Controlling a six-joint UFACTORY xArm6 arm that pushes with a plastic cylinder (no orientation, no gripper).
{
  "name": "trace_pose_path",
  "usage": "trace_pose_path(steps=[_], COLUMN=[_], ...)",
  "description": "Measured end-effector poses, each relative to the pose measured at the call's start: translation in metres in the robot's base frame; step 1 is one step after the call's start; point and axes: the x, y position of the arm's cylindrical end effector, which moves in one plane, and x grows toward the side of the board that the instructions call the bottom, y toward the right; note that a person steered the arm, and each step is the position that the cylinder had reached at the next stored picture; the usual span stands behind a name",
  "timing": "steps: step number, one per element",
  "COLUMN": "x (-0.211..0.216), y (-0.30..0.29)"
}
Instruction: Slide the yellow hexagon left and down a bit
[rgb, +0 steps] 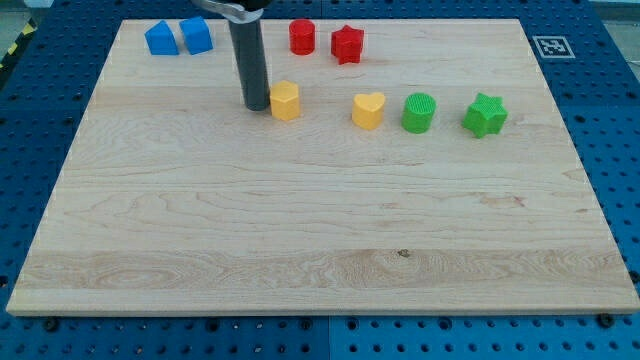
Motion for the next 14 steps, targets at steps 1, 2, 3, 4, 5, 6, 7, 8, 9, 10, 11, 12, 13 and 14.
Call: trace_pose_path(steps=[1,2,3,4,5,6,7,8,9,10,11,12,13,14], x=[0.001,0.001,0.001,-0.007,-0.041,-0.041,-0.036,-0.036,-0.030,-0.017,-0.013,-0.014,-0.024,-0.033], y=[0.022,0.044,0.053,0.033,0.041,0.098,0.127,0.127,0.123,0.122,0.115,0.114,0.114,0.114])
